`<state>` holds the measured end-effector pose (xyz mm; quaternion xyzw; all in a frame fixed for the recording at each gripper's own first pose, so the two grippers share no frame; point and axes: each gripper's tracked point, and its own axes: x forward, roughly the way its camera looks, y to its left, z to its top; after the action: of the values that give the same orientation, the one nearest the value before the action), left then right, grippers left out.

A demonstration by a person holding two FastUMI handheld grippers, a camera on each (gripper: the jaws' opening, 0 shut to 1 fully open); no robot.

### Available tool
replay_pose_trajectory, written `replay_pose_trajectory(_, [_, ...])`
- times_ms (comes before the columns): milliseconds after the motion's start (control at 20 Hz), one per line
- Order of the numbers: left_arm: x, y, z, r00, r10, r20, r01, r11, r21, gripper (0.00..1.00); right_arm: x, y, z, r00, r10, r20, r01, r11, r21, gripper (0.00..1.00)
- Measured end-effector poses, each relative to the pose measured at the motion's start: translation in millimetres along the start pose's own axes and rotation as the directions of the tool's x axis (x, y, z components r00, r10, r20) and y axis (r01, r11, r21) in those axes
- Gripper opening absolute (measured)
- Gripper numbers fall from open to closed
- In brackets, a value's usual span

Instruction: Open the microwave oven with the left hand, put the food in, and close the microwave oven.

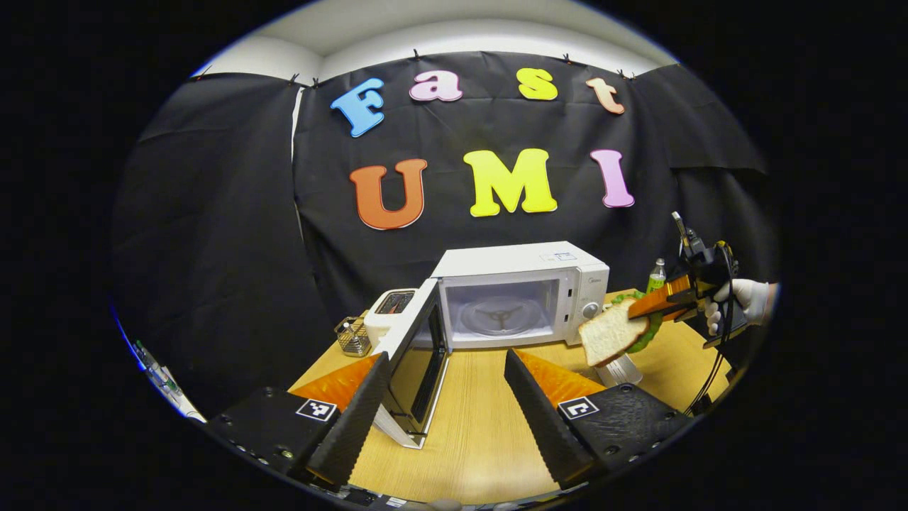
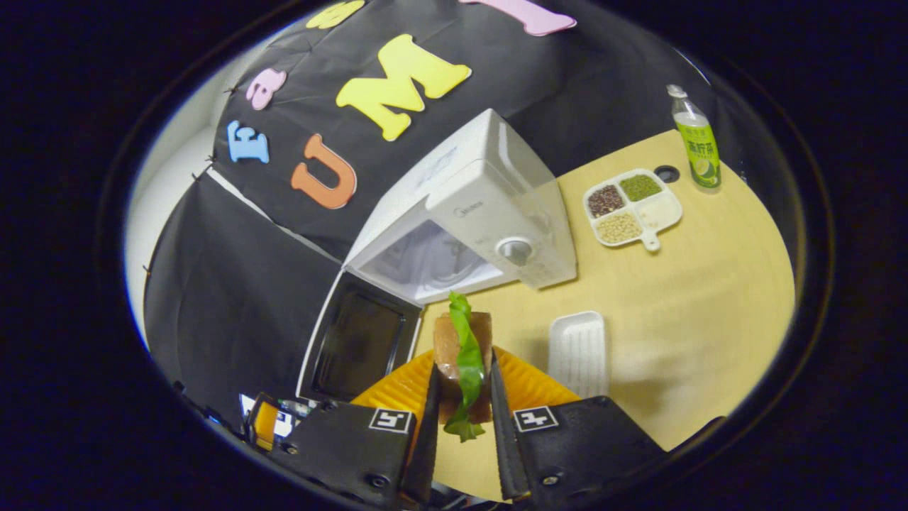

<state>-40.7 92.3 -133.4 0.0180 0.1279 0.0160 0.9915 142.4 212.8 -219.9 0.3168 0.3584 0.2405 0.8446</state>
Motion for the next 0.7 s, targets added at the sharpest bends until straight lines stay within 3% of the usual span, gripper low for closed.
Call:
replay_pose_trajectory(300, [0,6,2,0.997,-0.078,0.007,0.078,0.996,0.045,0.97,69,48,10,0.983,0.004,0.183,-0.023,0.995,0.101,0.39])
replay_pose_trajectory(550, [-3,21,6,0.996,-0.090,0.000,0.090,0.994,0.060,0.97,128,58,23,0.943,-0.073,0.324,0.002,0.977,0.215,0.39])
replay_pose_trajectory(700, [-2,33,8,0.996,-0.089,-0.005,0.089,0.994,0.068,0.97,169,60,36,0.904,-0.134,0.406,0.022,0.963,0.269,0.39])
